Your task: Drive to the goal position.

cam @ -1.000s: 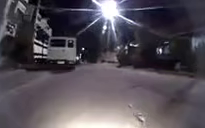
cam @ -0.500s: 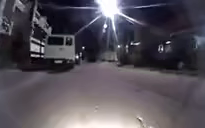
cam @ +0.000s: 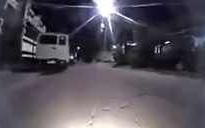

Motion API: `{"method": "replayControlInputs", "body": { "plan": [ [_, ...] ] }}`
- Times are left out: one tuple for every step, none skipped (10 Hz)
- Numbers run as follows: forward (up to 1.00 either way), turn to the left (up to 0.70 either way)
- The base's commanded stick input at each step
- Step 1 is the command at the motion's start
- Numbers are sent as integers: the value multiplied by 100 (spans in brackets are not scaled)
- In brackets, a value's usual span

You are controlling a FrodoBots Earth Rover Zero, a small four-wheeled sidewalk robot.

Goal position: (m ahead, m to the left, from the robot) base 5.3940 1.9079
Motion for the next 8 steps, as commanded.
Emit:
{"method": "replayControlInputs", "body": {
  "plan": [
    [70, -34],
    [70, -34],
    [70, -34],
    [70, -34],
    [70, -5],
    [70, 5],
    [70, 5],
    [70, 5]
  ]
}}
